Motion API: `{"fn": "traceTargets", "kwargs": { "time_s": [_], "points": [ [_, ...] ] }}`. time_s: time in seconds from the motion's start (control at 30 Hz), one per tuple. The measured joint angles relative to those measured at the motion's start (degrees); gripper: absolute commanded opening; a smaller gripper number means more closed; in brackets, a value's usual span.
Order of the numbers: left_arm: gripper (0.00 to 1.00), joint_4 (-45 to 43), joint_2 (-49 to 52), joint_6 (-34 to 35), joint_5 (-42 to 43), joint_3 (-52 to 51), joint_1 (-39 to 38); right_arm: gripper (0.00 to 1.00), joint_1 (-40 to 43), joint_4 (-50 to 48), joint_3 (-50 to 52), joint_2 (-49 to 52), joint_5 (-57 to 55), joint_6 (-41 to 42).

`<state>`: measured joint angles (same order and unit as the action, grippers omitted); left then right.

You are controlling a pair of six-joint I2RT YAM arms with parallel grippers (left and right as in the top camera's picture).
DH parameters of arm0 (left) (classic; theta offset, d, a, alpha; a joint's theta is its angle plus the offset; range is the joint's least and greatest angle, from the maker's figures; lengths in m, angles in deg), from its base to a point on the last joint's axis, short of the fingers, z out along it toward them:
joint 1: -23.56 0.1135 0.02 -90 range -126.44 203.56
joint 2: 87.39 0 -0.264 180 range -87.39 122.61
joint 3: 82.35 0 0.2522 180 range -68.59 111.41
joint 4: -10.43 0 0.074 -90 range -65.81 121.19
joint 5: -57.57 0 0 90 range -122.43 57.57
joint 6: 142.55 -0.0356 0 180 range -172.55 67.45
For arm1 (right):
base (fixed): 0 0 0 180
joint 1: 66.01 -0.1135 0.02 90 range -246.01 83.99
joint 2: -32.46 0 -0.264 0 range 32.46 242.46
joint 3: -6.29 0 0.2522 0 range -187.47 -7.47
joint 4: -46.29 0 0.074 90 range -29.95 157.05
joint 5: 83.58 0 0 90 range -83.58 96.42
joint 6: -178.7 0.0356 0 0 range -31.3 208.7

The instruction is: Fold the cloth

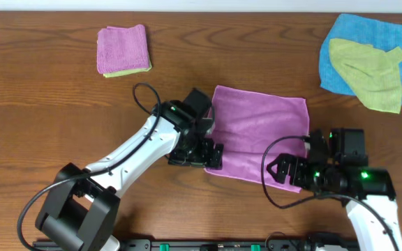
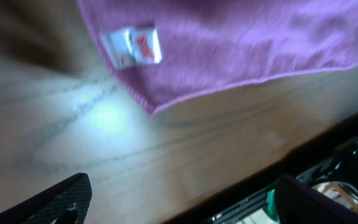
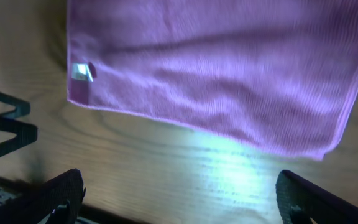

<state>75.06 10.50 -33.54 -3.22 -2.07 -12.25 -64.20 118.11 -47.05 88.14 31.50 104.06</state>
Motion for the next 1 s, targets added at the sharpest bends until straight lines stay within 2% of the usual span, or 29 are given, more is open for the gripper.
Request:
{"fn": "traceTargets", "kwargs": {
  "time_s": [0.17,0.33,0.47,0.53,0.63,0.7,0.77,0.8,0.87,0.9,0.97,1.0],
  "points": [
    [0.96,-1.27,-0.09,1.70,0.83,-5.38,0.11,0.99,0.02,0.13,1.77,-1.46,-0.70,3.50],
    [0.99,-9.73,-0.09,5.68,1.70,-11.17,0.11,0.99,0.94,0.92,3.96,-1.64,-4.35,6.69],
    [1.00,-14.67,-0.09,9.60,1.07,-11.89,0.11,0.99,2.23,-1.84,6.08,-1.66,-5.81,8.35],
    [0.94,-16.26,-0.09,12.33,-0.42,-11.89,0.11,0.99,2.49,-2.84,6.19,-1.66,-6.05,8.61],
    [0.69,-18.34,-0.09,17.46,-2.95,-11.89,0.11,0.99,2.54,-3.17,6.19,-1.70,-6.34,8.63],
    [0.69,-20.57,-0.07,20.39,-4.20,-11.91,0.11,0.99,2.54,-3.10,6.21,-1.70,-6.51,8.57],
    [0.55,-21.38,0.09,24.17,-5.05,-11.91,0.04,0.99,2.54,-3.10,6.21,-1.70,-6.67,8.52],
    [0.54,-21.38,0.37,25.68,-5.25,-11.91,-0.02,0.99,2.54,-3.13,6.21,-1.70,-6.69,8.50],
    [0.60,-21.38,1.31,27.56,-5.62,-11.91,-0.31,0.99,2.54,-3.15,6.21,-1.70,-6.86,8.24],
    [0.59,-21.38,2.01,28.55,-5.66,-11.91,-0.52,0.99,2.54,-3.17,6.21,-1.70,-6.93,8.02],
    [0.44,-21.35,3.15,30.47,-5.53,-11.91,-0.81,0.99,2.54,-3.19,6.21,-1.70,-7.10,7.72],
    [0.44,-21.35,3.39,31.01,-5.31,-11.89,-0.85,0.99,2.54,-3.26,6.21,-1.70,-7.13,7.61]
  ]
}}
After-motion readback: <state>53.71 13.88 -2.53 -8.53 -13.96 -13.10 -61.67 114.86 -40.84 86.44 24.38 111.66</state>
